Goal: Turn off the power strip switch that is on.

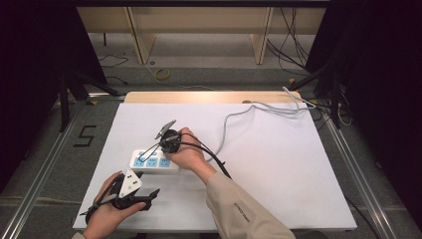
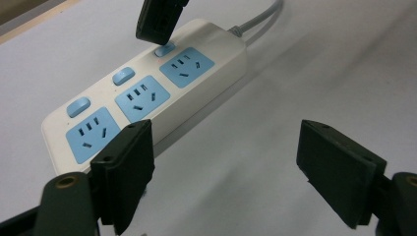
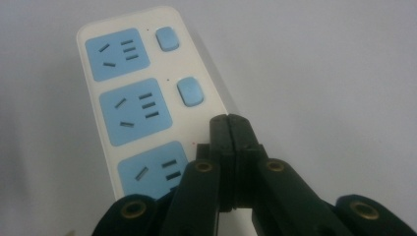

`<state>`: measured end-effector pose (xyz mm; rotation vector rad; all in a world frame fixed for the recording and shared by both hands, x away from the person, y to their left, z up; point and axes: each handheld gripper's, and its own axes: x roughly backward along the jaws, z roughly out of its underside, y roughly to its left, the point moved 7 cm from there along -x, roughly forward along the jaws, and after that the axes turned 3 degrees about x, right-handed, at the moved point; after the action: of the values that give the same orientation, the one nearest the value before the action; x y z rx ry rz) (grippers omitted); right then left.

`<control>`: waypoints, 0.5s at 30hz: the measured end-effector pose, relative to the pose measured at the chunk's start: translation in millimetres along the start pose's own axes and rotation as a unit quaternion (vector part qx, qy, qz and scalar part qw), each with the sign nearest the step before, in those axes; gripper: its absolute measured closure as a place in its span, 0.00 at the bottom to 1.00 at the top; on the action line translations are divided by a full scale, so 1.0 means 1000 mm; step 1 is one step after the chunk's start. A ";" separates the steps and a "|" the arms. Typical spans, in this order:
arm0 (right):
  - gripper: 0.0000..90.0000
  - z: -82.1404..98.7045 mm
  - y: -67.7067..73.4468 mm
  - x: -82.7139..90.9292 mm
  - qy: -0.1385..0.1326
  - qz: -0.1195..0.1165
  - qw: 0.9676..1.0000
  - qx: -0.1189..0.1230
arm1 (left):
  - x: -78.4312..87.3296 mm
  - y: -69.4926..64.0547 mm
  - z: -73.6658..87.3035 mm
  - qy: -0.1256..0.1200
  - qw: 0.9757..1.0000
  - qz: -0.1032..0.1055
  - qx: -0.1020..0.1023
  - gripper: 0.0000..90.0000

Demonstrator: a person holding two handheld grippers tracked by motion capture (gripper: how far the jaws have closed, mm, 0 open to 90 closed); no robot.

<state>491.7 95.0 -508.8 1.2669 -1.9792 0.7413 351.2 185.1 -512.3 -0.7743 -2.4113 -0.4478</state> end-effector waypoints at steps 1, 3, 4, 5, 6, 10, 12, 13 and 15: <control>1.00 0.000 0.000 -0.001 0.001 0.000 1.000 0.001 | 0.000 0.000 0.000 0.000 1.000 0.000 0.000 0.25; 1.00 0.001 0.000 -0.001 0.003 -0.002 1.000 0.001 | 0.000 0.000 0.000 0.000 1.000 0.000 0.000 0.25; 1.00 0.001 0.000 -0.002 0.004 -0.002 1.000 0.000 | 0.000 0.000 0.000 0.000 1.000 0.000 0.000 0.25; 1.00 0.001 0.000 -0.002 0.004 -0.003 1.000 0.000 | 0.000 0.000 0.000 0.000 1.000 0.000 0.000 0.25; 1.00 0.001 0.001 -0.002 0.004 -0.004 1.000 0.000 | 0.000 0.000 0.000 0.000 1.000 0.000 0.000 0.24; 1.00 0.000 0.001 -0.002 0.007 -0.003 1.000 0.001 | 0.000 0.000 0.000 0.000 1.000 0.000 0.000 0.25; 1.00 0.000 0.001 -0.002 0.009 -0.003 1.000 0.003 | 0.000 0.000 0.000 0.000 1.000 0.000 0.000 0.25; 1.00 0.000 0.001 -0.002 0.010 -0.003 1.000 0.003 | 0.000 0.000 0.000 0.000 1.000 0.000 0.000 0.24; 1.00 0.000 0.000 -0.002 0.010 -0.004 1.000 0.001 | 0.000 0.000 0.000 0.000 1.000 0.000 -0.001 0.24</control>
<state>492.1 96.6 -510.6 1.2627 -1.9576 0.7484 351.2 184.8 -512.7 -0.7741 -2.4109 -0.4497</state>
